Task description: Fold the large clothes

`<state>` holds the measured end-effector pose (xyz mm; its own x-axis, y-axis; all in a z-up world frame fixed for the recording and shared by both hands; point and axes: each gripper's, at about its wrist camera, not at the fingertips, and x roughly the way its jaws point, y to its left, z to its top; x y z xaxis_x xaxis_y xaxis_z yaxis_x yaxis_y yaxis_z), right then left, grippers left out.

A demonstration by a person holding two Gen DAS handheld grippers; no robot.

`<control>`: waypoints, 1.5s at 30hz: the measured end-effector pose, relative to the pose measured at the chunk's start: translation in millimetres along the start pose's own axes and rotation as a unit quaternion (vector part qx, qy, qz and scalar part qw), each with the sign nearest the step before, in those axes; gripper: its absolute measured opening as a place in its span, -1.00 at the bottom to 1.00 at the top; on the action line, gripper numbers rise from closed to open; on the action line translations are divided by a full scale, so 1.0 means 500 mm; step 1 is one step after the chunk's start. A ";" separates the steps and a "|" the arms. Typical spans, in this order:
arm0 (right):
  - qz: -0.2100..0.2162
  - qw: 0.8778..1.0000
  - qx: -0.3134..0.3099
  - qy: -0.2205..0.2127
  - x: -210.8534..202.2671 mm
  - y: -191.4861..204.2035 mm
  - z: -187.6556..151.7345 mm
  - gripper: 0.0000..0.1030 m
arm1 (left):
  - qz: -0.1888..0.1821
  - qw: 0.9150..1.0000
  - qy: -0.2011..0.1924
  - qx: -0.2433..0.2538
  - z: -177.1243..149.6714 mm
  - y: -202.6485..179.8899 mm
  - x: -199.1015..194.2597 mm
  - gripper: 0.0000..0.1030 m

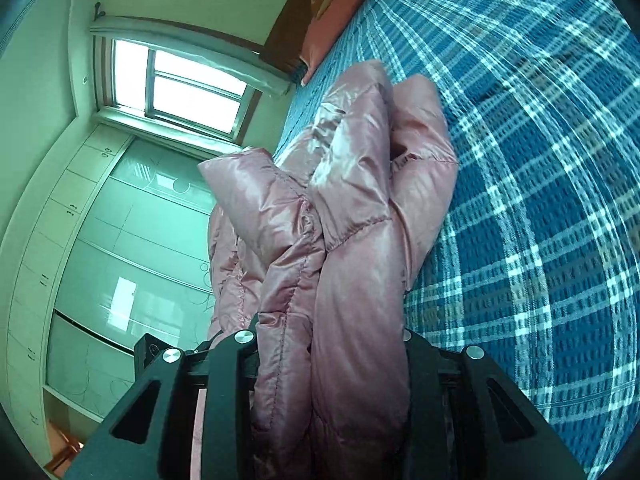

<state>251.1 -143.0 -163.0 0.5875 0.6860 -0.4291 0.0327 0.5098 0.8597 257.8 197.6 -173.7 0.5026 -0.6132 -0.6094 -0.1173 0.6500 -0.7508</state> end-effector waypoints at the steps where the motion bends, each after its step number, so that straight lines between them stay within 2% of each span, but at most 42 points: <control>1: -0.006 1.000 -0.002 0.002 -0.003 0.003 0.000 -0.37 | -0.002 1.000 0.001 0.002 0.003 0.001 0.000 0.07; 2: -0.013 1.000 -0.004 0.003 -0.013 0.003 -0.002 -0.33 | -0.004 1.000 0.003 0.002 0.005 0.000 -0.002 0.10; 5: -0.058 0.998 -0.027 0.004 -0.037 0.030 0.002 -0.06 | -0.012 1.000 0.009 -0.006 0.015 -0.014 -0.006 0.15; 7: -0.083 0.995 -0.049 -0.002 -0.052 0.051 0.009 0.23 | -0.020 1.000 0.008 -0.011 0.025 -0.017 -0.022 0.26; 10: -0.098 0.993 -0.067 -0.007 -0.058 0.076 0.031 0.32 | -0.018 1.000 -0.012 -0.003 0.041 -0.011 -0.049 0.36; 13: -0.101 0.993 -0.055 -0.020 -0.051 0.087 0.065 0.35 | -0.006 1.000 -0.025 -0.008 0.072 -0.002 -0.044 0.39; 19: -0.084 0.996 0.000 -0.026 -0.027 0.047 0.117 0.36 | 0.008 1.000 -0.006 -0.008 0.131 -0.017 0.019 0.37; 20: -0.081 0.996 0.013 -0.031 -0.026 0.036 0.120 0.33 | 0.015 1.000 -0.005 -0.007 0.134 -0.022 0.026 0.31; 21: -0.079 0.996 0.023 -0.030 -0.026 0.024 0.119 0.04 | 0.021 1.000 -0.002 -0.003 0.138 -0.029 0.036 0.22; 22: -0.075 0.996 0.036 -0.027 -0.025 0.012 0.120 -0.16 | 0.027 1.000 0.001 0.000 0.141 -0.033 0.045 0.19; 25: -0.079 0.996 0.044 -0.023 -0.026 -0.018 0.108 -0.40 | 0.045 0.999 0.007 0.006 0.140 -0.037 0.073 0.08; 32: -0.075 0.996 0.048 -0.027 -0.039 -0.062 0.074 -0.54 | 0.060 0.998 0.009 0.015 0.130 -0.018 0.110 0.06; 35: -0.076 0.996 0.039 -0.026 -0.040 -0.060 0.067 -0.54 | 0.049 0.999 0.015 0.018 0.136 -0.017 0.104 0.06; 38: -0.076 0.996 0.041 -0.026 -0.044 -0.037 0.067 -0.40 | 0.035 0.999 0.015 0.018 0.133 -0.012 0.081 0.08; 40: -0.077 0.996 0.041 -0.026 -0.059 -0.024 0.055 -0.11 | 0.033 0.999 0.006 0.015 0.120 -0.011 0.055 0.16; 42: -0.074 0.996 0.040 -0.025 -0.077 -0.013 0.039 0.10 | 0.035 0.999 -0.001 0.020 0.102 -0.015 0.030 0.29; 43: -0.069 0.997 0.038 -0.023 -0.088 -0.003 0.032 0.17 | 0.035 0.999 -0.004 0.023 0.090 -0.017 0.016 0.30; 45: -0.063 0.997 0.032 -0.020 -0.108 0.015 0.009 0.24 | 0.029 0.999 -0.004 0.022 0.065 -0.017 -0.008 0.37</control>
<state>223.3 -178.7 -132.3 0.6067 0.5965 -0.5254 0.1592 0.5564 0.8155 284.4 209.4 -156.6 0.5034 -0.5699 -0.6495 -0.1090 0.7037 -0.7020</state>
